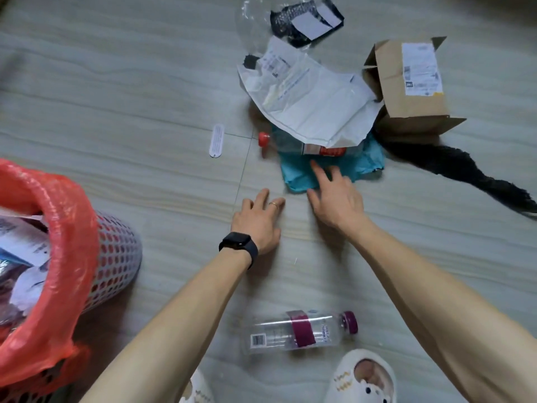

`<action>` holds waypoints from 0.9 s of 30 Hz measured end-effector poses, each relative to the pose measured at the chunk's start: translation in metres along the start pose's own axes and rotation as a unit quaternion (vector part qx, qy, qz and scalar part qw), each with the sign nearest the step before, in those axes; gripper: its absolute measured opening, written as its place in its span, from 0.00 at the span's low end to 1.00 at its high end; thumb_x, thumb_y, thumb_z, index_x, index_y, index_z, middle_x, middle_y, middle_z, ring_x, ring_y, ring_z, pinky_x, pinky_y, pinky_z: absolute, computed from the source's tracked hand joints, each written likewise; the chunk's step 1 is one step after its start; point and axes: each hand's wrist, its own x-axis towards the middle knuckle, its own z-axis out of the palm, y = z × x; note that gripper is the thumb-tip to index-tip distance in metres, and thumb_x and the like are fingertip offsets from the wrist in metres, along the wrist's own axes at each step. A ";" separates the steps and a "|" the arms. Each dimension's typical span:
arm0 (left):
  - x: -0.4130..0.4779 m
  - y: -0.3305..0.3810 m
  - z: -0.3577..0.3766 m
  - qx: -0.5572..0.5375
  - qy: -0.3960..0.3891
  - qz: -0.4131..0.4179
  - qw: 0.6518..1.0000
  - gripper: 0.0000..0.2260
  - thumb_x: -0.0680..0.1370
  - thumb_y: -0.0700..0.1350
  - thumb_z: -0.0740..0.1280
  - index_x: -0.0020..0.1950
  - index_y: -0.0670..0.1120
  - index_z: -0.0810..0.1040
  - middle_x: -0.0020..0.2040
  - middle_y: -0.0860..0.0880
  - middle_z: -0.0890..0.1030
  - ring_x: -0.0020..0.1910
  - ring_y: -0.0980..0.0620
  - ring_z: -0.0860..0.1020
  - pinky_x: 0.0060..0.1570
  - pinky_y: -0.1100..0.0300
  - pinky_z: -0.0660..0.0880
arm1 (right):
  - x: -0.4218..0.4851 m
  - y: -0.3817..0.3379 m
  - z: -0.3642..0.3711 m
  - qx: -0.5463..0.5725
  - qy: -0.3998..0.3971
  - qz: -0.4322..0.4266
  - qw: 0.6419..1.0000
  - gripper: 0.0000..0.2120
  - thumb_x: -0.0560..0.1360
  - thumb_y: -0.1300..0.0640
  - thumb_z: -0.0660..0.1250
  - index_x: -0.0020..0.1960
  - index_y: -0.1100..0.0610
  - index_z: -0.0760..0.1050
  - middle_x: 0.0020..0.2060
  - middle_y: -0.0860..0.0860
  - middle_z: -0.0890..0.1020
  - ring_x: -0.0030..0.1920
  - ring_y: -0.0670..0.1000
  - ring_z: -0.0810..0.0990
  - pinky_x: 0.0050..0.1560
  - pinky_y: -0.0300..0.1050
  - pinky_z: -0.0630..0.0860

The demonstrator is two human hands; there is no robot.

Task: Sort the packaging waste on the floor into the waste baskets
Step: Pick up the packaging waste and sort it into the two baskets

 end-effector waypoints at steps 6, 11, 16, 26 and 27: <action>-0.013 -0.011 -0.008 -0.007 -0.025 0.015 1.000 0.36 0.76 0.51 0.66 0.79 0.57 0.50 0.78 0.50 0.56 0.70 0.42 0.64 0.63 0.47 0.71 | -0.042 -0.003 0.023 -0.051 0.035 -0.078 0.995 0.08 0.80 0.50 0.63 0.58 0.49 0.74 0.49 0.53 0.77 0.48 0.59 0.75 0.40 0.52 0.74; -0.033 -0.015 -0.023 -0.021 -0.035 0.009 0.999 0.38 0.76 0.51 0.67 0.79 0.58 0.49 0.77 0.47 0.60 0.71 0.43 0.66 0.64 0.47 0.71 | -0.089 0.006 0.027 -0.081 0.027 -0.103 0.991 0.13 0.75 0.45 0.68 0.55 0.50 0.74 0.62 0.52 0.75 0.57 0.57 0.74 0.50 0.52 0.74; -0.054 -0.006 -0.025 -0.015 -0.016 0.027 0.999 0.38 0.74 0.51 0.68 0.79 0.59 0.50 0.77 0.47 0.60 0.70 0.43 0.67 0.65 0.48 0.71 | -0.113 0.009 0.031 -0.154 0.056 -0.185 0.969 0.13 0.69 0.60 0.70 0.53 0.57 0.79 0.41 0.53 0.80 0.40 0.56 0.77 0.35 0.49 0.71; -0.088 0.015 -0.057 -0.054 -0.020 0.096 0.994 0.32 0.71 0.52 0.71 0.74 0.62 0.65 0.77 0.51 0.59 0.73 0.50 0.63 0.67 0.56 0.67 | -0.162 -0.009 -0.035 0.294 0.023 -0.031 0.955 0.04 0.81 0.57 0.62 0.53 0.54 0.75 0.45 0.49 0.80 0.44 0.49 0.76 0.46 0.47 0.71; -0.089 0.017 -0.064 -0.081 -0.012 0.095 0.992 0.27 0.73 0.53 0.71 0.71 0.59 0.70 0.76 0.50 0.62 0.72 0.50 0.64 0.67 0.57 0.67 | -0.164 -0.009 -0.046 0.328 0.012 -0.010 0.944 0.04 0.81 0.57 0.62 0.52 0.53 0.75 0.42 0.47 0.80 0.41 0.46 0.76 0.45 0.45 0.70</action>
